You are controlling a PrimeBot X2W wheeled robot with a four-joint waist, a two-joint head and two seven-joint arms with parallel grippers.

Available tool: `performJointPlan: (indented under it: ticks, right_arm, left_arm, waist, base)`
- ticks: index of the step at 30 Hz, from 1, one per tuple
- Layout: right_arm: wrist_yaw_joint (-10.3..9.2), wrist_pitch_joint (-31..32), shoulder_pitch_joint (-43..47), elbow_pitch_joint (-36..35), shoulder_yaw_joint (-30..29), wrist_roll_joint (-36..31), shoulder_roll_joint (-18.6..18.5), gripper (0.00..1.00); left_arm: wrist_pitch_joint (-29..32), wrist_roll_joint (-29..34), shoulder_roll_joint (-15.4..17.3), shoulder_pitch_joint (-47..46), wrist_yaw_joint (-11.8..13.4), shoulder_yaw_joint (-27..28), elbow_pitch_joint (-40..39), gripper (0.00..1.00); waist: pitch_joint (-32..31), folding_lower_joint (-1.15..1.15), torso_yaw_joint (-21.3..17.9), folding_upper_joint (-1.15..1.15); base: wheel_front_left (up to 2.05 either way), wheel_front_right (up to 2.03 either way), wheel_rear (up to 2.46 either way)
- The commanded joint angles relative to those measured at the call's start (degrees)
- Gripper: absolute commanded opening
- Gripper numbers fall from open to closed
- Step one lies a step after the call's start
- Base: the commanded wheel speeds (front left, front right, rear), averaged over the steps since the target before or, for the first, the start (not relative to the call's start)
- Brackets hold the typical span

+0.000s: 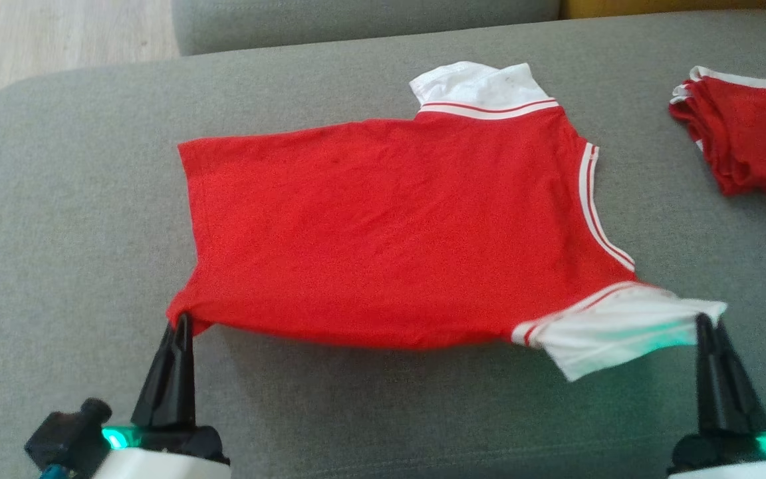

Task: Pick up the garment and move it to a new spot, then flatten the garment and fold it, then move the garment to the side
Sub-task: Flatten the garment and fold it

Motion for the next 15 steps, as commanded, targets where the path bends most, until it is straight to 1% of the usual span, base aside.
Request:
performJointPlan:
  ticks: [1, 7, 8, 9, 14, 15]
  right_arm:
    - [-0.04, -0.2, -2.8, -0.7, 1.5, 0.7, -0.5, 0.0]
    - [-0.04, -1.9, -8.0, 7.9, 2.7, 0.5, -0.5, 0.0]
    - [-0.04, -2.5, -10.1, 10.6, 2.9, -0.1, -0.5, 0.0]
    - [-0.04, -2.8, -11.2, 11.7, 3.0, -0.2, -0.5, 0.0]
    - [-0.04, -4.4, -18.0, 18.2, 2.4, -1.1, -0.5, 0.0]
    - [-0.04, -4.4, -18.0, 18.2, 2.4, -1.1, -0.5, 0.0]
  left_arm:
    - [-0.3, -0.4, -0.5, -2.7, 0.2, 1.7, -0.7, 0.0]
    - [-0.3, -1.3, -0.8, -6.1, -0.2, 0.5, 5.2, 0.0]
    - [-0.3, -2.0, -0.9, -7.4, -0.2, 0.5, 7.1, 0.0]
    - [-0.3, -2.1, -0.9, -8.2, -0.2, 0.5, 8.0, 0.0]
    - [2.2, -4.3, -1.2, -12.6, 0.8, 0.5, 13.5, 0.0]
    - [2.2, -4.3, -1.2, -12.6, 0.8, 0.5, 13.5, 0.0]
  waist:
    - [0.3, 0.01, 0.2, 0.0]
    - [1.5, 0.01, 1.0, 0.0]
    - [2.0, 0.01, 1.2, 0.0]
    - [2.2, 0.01, 1.3, 0.0]
    - [3.6, 0.01, 1.7, 0.0]
    - [3.6, 0.01, 1.7, 0.0]
  base:
    - [0.0, 0.0, 0.0]
    - [0.0, 0.0, 0.0]
    - [0.0, 0.0, 0.0]
    - [0.0, 0.0, 0.0]
    - [0.0, 0.0, 0.0]
    - [0.0, 0.0, 0.0]
